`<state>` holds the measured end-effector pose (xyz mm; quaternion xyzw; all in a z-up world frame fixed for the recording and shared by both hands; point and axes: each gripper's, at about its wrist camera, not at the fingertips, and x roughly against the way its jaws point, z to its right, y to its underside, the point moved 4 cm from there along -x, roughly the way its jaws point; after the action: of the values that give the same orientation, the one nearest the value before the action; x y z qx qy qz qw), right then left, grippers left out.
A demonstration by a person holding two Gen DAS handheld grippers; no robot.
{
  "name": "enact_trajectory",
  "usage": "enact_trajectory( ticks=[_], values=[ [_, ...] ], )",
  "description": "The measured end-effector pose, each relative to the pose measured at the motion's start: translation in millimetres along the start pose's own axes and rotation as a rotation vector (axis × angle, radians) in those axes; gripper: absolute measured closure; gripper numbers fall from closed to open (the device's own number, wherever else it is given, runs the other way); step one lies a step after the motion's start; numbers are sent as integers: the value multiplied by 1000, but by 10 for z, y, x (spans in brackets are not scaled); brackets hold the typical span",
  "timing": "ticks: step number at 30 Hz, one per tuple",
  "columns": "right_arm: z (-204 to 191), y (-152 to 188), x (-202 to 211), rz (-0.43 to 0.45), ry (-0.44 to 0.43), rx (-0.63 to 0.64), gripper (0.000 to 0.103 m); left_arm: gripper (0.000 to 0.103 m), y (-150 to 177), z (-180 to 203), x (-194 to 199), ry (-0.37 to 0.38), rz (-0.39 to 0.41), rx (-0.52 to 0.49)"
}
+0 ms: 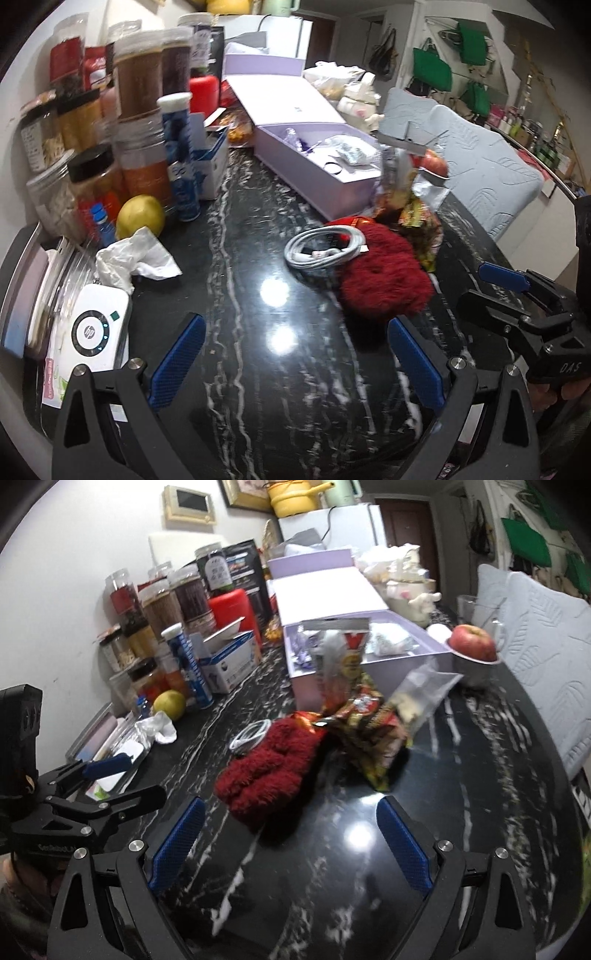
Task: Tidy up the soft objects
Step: 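Grasp red fuzzy yarn bundle with right tool while left tool approaches white cable, then grasp coiled white cable with left tool while right tool lifts red yarn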
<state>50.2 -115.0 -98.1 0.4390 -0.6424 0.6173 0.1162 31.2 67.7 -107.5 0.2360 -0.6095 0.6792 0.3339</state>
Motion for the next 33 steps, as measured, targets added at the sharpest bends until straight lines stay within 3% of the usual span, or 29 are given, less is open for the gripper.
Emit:
enact_trajectory(
  ticks=[13,15,16,18,21,33],
  values=[
    [-43,-178,-700,-98,-71,-24,8,2,-83,-385,-201,-4,-25,91],
    [-30,-148,-753,-122,-102,-43,20,2,-101,-406,-225,-23,-28,88],
    [-21,-131,-770,-134,-111,-50,33,2,-111,-409,-232,-35,-25,84],
    [-4,-102,-759,-142,-137,-60,47,2,-138,-397,-257,-33,-22,79],
    [17,-65,-670,-136,-160,-64,55,2,-175,-345,-304,-5,-25,76],
    [292,119,-224,-120,-120,-96,58,2,-303,163,-615,102,-54,-26]
  ],
)
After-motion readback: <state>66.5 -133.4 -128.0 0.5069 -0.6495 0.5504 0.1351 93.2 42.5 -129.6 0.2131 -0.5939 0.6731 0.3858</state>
